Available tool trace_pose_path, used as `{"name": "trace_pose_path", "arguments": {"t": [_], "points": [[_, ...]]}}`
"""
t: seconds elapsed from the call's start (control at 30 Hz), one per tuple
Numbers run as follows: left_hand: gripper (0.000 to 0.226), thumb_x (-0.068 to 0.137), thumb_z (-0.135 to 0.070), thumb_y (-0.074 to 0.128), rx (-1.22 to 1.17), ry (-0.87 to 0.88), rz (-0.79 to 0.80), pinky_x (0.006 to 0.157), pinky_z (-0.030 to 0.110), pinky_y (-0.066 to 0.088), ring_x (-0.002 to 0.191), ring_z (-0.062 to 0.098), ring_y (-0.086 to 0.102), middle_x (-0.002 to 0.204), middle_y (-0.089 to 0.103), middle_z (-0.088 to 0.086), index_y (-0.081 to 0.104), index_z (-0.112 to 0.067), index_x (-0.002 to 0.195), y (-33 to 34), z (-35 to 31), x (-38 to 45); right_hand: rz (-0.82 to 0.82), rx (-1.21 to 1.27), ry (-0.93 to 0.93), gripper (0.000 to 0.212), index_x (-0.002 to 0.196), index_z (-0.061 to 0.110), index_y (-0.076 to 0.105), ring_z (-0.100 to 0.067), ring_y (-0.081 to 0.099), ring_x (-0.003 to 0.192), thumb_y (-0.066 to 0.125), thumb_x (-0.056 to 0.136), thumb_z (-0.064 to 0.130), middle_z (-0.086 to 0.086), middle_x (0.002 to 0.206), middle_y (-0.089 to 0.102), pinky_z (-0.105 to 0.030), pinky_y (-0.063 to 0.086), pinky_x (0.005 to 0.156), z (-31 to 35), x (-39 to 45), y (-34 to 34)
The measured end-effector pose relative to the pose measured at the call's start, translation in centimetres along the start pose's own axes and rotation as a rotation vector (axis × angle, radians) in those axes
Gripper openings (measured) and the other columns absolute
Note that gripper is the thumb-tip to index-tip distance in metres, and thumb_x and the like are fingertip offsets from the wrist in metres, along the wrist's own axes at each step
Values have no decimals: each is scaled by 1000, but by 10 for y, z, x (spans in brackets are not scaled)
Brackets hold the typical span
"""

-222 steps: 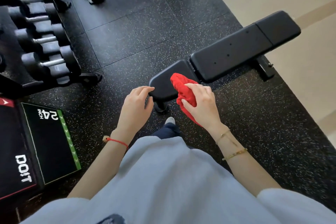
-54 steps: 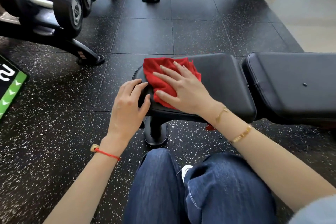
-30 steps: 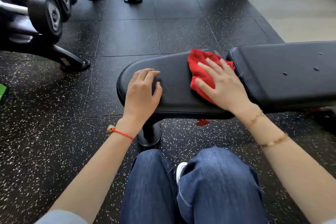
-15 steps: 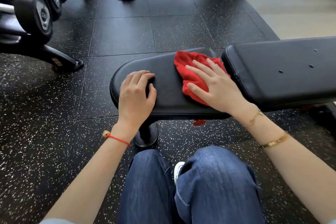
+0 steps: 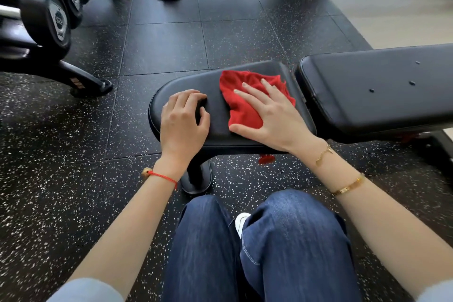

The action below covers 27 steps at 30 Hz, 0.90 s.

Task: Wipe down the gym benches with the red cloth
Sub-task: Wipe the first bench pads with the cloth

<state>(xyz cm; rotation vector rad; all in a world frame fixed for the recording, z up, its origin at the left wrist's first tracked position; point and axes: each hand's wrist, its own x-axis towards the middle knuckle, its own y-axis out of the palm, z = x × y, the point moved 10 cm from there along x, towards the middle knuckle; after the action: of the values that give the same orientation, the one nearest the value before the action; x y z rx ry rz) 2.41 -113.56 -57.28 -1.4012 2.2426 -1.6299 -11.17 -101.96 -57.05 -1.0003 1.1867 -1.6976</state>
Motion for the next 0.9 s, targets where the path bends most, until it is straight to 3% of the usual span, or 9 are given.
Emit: {"name": "trace_pose_path", "arguments": {"t": [0.3,0.43,0.53,0.77,0.83,0.9], "points": [[28,91,-14,53,6,25,33,103,38,39,120,28,53,124,63,7,65,-10,117,0,-6,-2,-24,126,13,55,141,24,47,-20,25,148,54,93,50,9,146,49,-57,10,118,-3,-19,-14],[28,92,-12,53,19,12,64,104,42,37,120,31,52,124,64,9,66,-10,117,1,-17,-1,-74,251,-48,49,136,11,52,-24,46,135,62,93,33,-5,139,56,-43,30,114,-6,-28,-38],[31,87,-11,57,-34,76,58,106,43,36,119,30,53,122,64,5,65,-13,117,4,-50,-1,-190,308,4,46,135,12,52,-22,53,122,61,94,29,-4,132,59,-31,38,106,-24,-36,-66],[31,90,-18,54,-91,244,120,110,40,33,120,26,52,123,62,2,64,-16,119,40,-133,5,-404,-57,189,50,141,22,48,-26,50,123,56,95,41,1,136,56,-43,41,102,-96,-54,-120],[32,94,-21,50,-70,228,185,113,40,29,125,25,49,129,60,2,61,-16,124,59,-139,6,-363,-201,234,52,141,22,47,-27,48,124,55,94,43,-1,135,56,-42,38,101,-114,-55,-116],[34,97,-26,46,-16,210,223,114,40,26,129,22,45,133,56,-1,59,-19,127,76,-140,6,-220,-257,273,55,144,23,45,-26,45,128,52,94,47,0,139,53,-42,34,106,-131,-53,-91]]}}
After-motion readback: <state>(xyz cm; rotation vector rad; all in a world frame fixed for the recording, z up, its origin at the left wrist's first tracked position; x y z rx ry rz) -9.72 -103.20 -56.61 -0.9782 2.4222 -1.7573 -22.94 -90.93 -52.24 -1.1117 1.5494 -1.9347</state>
